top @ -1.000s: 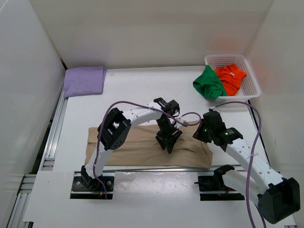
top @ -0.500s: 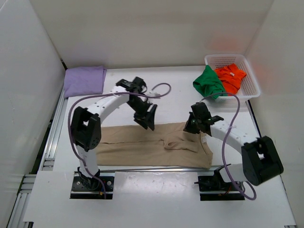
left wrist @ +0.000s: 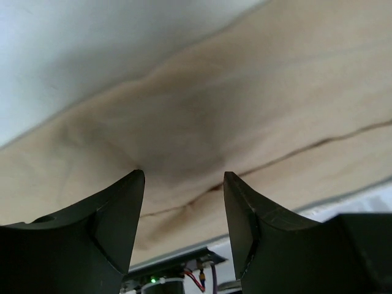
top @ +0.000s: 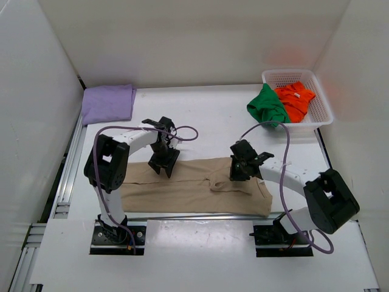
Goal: Fold and stack the t-shirts
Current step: Fold the other side of the tshirt into a rectangle
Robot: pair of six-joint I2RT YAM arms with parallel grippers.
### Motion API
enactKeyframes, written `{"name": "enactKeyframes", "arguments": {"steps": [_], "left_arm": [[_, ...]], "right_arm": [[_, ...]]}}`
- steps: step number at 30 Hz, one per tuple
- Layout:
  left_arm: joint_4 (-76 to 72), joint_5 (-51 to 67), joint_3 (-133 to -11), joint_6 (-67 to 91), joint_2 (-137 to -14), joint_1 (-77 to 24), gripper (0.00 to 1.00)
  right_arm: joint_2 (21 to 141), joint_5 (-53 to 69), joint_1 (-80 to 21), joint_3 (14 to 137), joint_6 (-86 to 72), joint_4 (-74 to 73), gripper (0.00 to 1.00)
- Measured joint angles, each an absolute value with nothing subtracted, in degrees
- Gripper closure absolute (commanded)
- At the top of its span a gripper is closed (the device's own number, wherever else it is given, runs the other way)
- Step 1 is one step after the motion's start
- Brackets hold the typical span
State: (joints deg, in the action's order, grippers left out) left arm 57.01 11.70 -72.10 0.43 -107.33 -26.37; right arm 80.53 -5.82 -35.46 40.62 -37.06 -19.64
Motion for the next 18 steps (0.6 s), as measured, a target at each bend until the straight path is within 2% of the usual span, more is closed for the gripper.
{"name": "enactKeyframes", "arguments": {"steps": [18], "left_arm": [[56.3,7.9,-73.1,0.5,-110.1,-26.4,0.35]], "right_arm": [[66.7,-10.2,-48.1,33.3,-42.3,-31.1,1.00]]}}
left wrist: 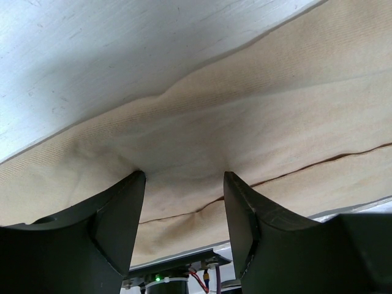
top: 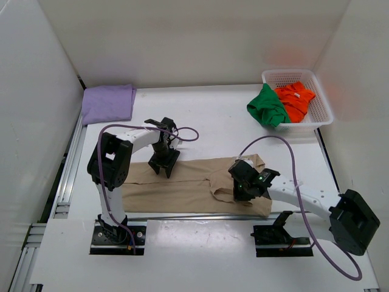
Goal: Fold and stack the t-shirts
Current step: Fold the other side of the tshirt into a rectangle
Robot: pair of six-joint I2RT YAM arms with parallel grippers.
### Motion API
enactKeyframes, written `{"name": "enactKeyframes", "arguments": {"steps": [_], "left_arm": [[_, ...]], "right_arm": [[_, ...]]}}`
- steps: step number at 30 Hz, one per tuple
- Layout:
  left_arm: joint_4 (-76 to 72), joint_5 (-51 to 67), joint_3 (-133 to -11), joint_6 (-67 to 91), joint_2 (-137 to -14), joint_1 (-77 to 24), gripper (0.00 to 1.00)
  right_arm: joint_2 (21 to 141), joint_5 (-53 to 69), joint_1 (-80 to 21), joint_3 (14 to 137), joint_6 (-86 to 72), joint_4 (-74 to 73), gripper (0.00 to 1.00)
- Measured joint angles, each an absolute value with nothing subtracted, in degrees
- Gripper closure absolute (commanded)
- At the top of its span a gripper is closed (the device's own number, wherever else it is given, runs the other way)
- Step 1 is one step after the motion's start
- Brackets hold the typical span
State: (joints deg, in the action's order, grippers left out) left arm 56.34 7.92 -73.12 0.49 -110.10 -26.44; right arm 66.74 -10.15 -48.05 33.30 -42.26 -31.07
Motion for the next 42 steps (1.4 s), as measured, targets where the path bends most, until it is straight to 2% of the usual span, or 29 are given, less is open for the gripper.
{"name": "enactKeyframes", "arguments": {"steps": [8,13,19,25,34,42], "left_arm": [[56.5,7.9,-73.3,0.5,-110.2,-26.4,0.35],[56.5,7.9,-73.3,0.5,-110.3,-26.4,0.35],[56.5,7.9,-73.3,0.5,-110.3,-26.4,0.35],[56.6,7.9,-73.3,0.5,-110.3,-26.3,0.33],[57.2,7.9,-73.3,0.5,-110.3,-25.2,0.33],[57.7,7.5,-73.7,0.5,-110.4,-24.8,0.33]], "right_arm": [[59.1,-11.9,-51.1,32.4,-43.9,-38.4,1.00],[56.6,-15.5,-51.1,37.6,-42.6,-39.3,1.00],[65.3,-17.0,-48.2,40.2,-39.3,-34.1,1.00],[75.9,-13.0,-47.0,40.2,-35.7,-30.8,1.00],[69.4,-7.7,-48.9,32.8,-37.5,-28.0,1.00],[69.0,-7.7,-48.9,32.6,-38.6,-27.8,1.00]]}}
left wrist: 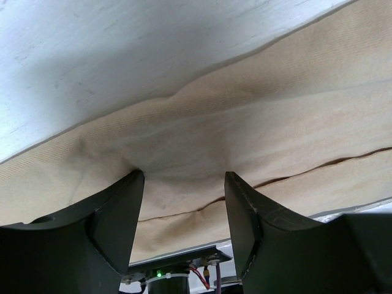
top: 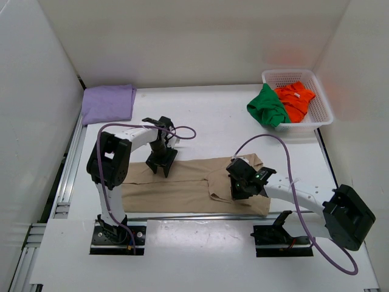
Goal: Fold and stack the t-shirts
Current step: Fold the other side of the tshirt into a rectangle, then rotate the tshirt 90 degrees
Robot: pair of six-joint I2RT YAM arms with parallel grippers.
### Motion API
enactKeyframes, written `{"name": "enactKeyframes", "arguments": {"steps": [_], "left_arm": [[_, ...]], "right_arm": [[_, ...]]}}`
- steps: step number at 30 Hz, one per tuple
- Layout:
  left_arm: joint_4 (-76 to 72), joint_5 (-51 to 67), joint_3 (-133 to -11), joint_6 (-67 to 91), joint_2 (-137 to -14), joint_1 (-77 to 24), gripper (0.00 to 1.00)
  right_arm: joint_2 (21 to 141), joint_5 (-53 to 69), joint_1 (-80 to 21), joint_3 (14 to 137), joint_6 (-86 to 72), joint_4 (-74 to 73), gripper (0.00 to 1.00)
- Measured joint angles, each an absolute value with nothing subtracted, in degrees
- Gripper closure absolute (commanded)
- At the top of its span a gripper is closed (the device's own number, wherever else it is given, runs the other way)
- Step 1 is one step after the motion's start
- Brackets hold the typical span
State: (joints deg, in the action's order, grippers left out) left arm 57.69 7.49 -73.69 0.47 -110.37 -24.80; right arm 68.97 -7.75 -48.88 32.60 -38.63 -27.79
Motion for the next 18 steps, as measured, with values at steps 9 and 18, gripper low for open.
{"name": "enactKeyframes", "arguments": {"steps": [9,18], "left_arm": [[58.5,7.3,-75.9,0.4,-106.0,-23.6,0.32],[55.0,1.8,-64.4,0.2,-90.2,-9.7,0.32]], "right_arm": [[70.1,-13.8,-39.5,45.1,-38.8,-35.7,1.00],[94.4,-15.8,-27.6,58.4,-38.5,-39.2,1.00]]}}
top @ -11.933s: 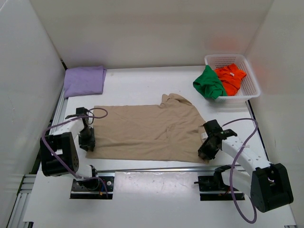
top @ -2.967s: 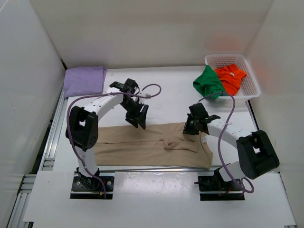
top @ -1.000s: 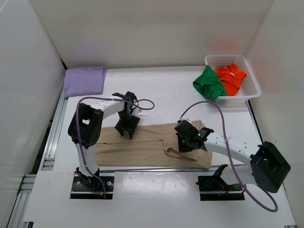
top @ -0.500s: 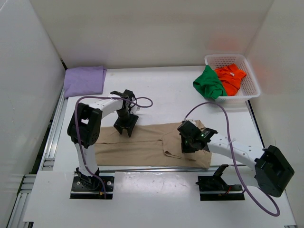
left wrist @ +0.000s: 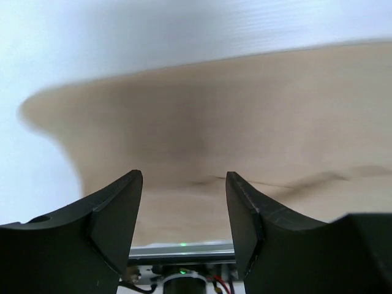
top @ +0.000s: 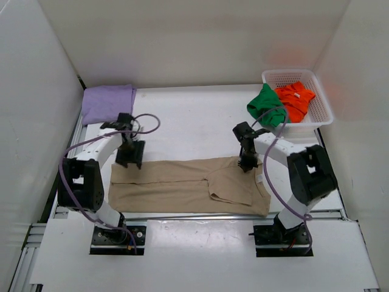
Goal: Fold and stack the t-shirts
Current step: Rotate the tshirt 90 degrees
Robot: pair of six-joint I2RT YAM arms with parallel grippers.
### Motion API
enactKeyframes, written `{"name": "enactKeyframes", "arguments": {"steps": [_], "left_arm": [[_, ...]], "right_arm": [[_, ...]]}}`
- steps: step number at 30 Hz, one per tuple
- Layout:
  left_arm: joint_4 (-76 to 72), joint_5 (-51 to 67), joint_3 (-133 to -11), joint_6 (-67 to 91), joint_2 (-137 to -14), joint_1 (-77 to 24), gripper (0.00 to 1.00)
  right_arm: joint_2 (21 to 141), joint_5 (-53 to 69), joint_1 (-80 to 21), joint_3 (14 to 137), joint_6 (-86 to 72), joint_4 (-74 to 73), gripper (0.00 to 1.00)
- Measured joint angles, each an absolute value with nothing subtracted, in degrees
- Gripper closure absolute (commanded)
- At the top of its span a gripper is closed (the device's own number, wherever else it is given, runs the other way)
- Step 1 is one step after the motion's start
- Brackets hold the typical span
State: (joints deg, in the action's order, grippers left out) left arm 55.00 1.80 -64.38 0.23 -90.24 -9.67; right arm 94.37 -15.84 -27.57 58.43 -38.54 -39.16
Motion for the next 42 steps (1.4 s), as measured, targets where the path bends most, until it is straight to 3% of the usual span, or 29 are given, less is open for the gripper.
{"name": "enactKeyframes", "arguments": {"steps": [5,10,15,18,20,24,28,33,42], "left_arm": [[51.8,-5.5,-52.7,0.2,-91.0,1.9,0.32],[51.0,-4.0,-51.3,0.1,-89.8,8.6,0.29],[50.9,0.0,-52.8,0.2,-85.7,16.2,0.27],[50.9,0.7,-53.4,0.2,-85.2,18.3,0.27],[51.2,1.2,-53.6,0.2,-85.5,18.4,0.27],[52.2,3.1,-55.2,0.2,-87.4,19.1,0.27],[52.4,4.5,-57.8,0.2,-90.8,20.2,0.27],[52.9,5.8,-58.2,0.2,-93.3,20.5,0.26],[53.9,6.9,-58.4,0.2,-92.6,20.5,0.26]], "right_arm": [[101.4,-12.5,-24.6,63.0,-38.5,-41.9,1.00],[112.3,-9.8,-23.9,77.5,-37.5,-49.0,1.00],[134.1,-7.5,-22.4,113.6,-37.5,-56.2,1.00],[147.3,-7.1,-21.6,137.4,-39.8,-50.2,1.00],[147.5,-6.2,-21.1,137.0,-42.4,-41.5,1.00],[144.6,-6.5,-21.0,133.4,-43.1,-32.3,0.90],[135.9,-8.7,-22.5,126.0,-40.4,-27.4,0.91],[123.6,-9.7,-23.7,114.5,-40.4,-29.0,0.97],[129.9,-8.1,-22.2,110.4,-46.3,-39.9,0.98]]}}
